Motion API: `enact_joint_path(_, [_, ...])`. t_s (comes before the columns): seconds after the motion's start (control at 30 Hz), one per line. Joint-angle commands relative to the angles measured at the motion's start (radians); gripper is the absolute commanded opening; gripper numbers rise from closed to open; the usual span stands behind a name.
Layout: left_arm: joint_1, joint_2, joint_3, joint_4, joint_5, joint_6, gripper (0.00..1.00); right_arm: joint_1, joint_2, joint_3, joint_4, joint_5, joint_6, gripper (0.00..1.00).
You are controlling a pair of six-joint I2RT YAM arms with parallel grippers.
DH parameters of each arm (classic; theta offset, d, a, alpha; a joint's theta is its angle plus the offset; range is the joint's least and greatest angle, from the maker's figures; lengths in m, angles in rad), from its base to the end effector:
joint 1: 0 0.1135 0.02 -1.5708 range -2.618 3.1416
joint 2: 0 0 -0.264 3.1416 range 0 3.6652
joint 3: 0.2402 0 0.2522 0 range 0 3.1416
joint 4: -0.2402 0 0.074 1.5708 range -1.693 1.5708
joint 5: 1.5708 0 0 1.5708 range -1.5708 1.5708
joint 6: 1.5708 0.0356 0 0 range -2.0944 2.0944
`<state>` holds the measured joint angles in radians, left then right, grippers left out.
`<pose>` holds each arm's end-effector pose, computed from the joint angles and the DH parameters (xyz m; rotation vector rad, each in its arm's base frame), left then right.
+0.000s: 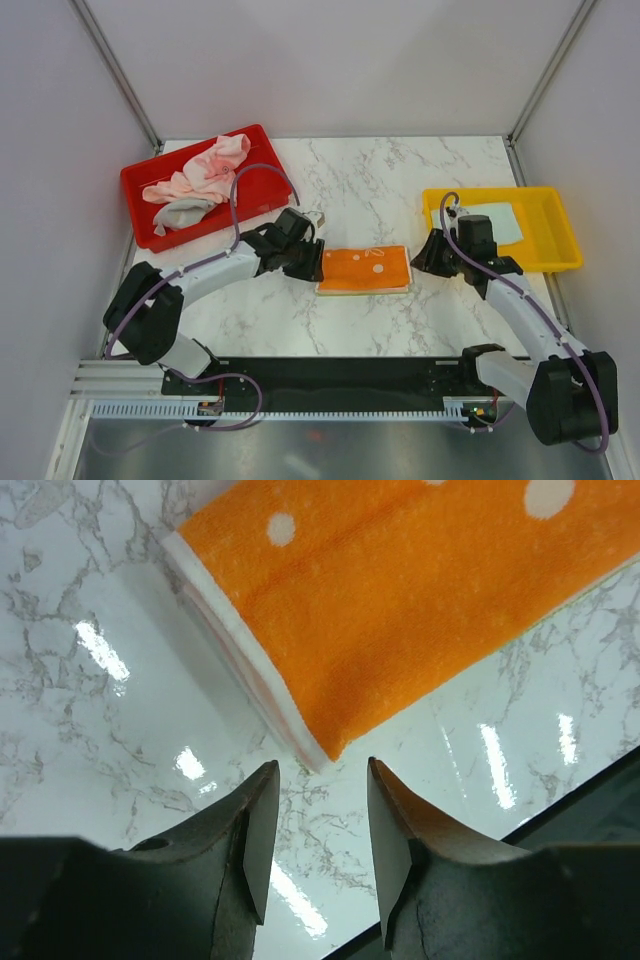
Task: Fold and stack the towels
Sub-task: Fold the towel
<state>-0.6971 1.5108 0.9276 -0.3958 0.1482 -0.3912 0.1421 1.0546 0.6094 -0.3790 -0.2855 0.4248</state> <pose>0.2286 -0.1983 0.2016 0.4629 2.6092 -0.5864 0.2065 0.0397 0.2124 0.2074 2.4300 0.6027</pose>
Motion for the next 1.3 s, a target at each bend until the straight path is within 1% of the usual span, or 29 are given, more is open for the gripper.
enact_joint_path(0.0, [-0.015, -0.026, 0.063, 0.028, 0.022, -0.072, 0.48, 0.014, 0.018, 0.061, 0.017, -0.018, 0.028, 0.41])
enact_joint_path(0.13, [-0.015, 0.006, 0.044, 0.130, 0.149, -0.129, 0.48, 0.042, 0.090, 0.052, 0.101, -0.064, 0.058, 0.40])
enact_joint_path(0.17, [-0.015, 0.023, 0.033, 0.179, 0.163, -0.153, 0.48, 0.047, 0.129, 0.049, 0.123, -0.063, 0.061, 0.40])
enact_joint_path(0.27, [-0.015, 0.066, -0.012, 0.215, 0.165, -0.190, 0.47, 0.054, 0.194, 0.014, 0.146, -0.035, 0.084, 0.35])
enact_joint_path(0.33, [-0.016, 0.081, -0.048, 0.210, 0.125, -0.201, 0.46, 0.059, 0.203, -0.017, 0.172, -0.018, 0.110, 0.33])
enact_joint_path(0.37, [-0.013, 0.089, -0.076, 0.190, 0.078, -0.209, 0.45, 0.076, 0.193, -0.061, 0.199, -0.005, 0.129, 0.33])
enact_joint_path(0.4, [-0.015, 0.089, -0.076, 0.177, 0.077, -0.209, 0.45, 0.088, 0.182, -0.085, 0.200, -0.004, 0.129, 0.33])
enact_joint_path(0.43, [-0.013, 0.092, -0.094, 0.163, 0.021, -0.218, 0.45, 0.102, 0.170, -0.108, 0.228, 0.012, 0.146, 0.33])
enact_joint_path(0.53, [-0.013, 0.083, -0.122, 0.117, -0.059, -0.227, 0.45, 0.160, 0.125, -0.175, 0.253, 0.034, 0.172, 0.34])
enact_joint_path(0.67, [-0.015, 0.051, -0.124, 0.046, -0.130, -0.233, 0.45, 0.185, 0.021, -0.214, 0.206, 0.046, 0.203, 0.34])
enact_joint_path(0.73, [-0.015, 0.008, -0.124, 0.028, -0.136, -0.233, 0.46, 0.185, -0.022, -0.208, 0.149, 0.049, 0.204, 0.37])
enact_joint_path(0.77, [-0.015, -0.006, -0.121, 0.020, -0.133, -0.233, 0.46, 0.186, -0.060, -0.188, 0.129, 0.052, 0.201, 0.39])
enact_joint_path(0.87, [-0.013, -0.057, -0.081, -0.021, -0.131, -0.235, 0.48, 0.185, -0.110, -0.131, 0.055, 0.071, 0.201, 0.43])
enact_joint_path(0.93, [-0.013, -0.079, -0.029, -0.052, -0.142, -0.238, 0.49, 0.186, -0.120, -0.108, 0.043, 0.085, 0.200, 0.51])
enact_joint_path(1.0, [-0.013, -0.090, 0.013, -0.067, -0.139, -0.244, 0.50, 0.185, -0.117, -0.096, 0.055, 0.111, 0.186, 0.59])
enact_joint_path(1.13, [-0.013, -0.067, 0.066, -0.043, -0.105, -0.256, 0.50, 0.186, -0.068, -0.109, 0.169, 0.095, 0.181, 0.63])
enact_joint_path(1.27, [0.001, 0.020, 0.092, 0.014, -0.068, -0.252, 0.50, 0.200, 0.034, -0.123, 0.236, 0.118, 0.183, 0.65])
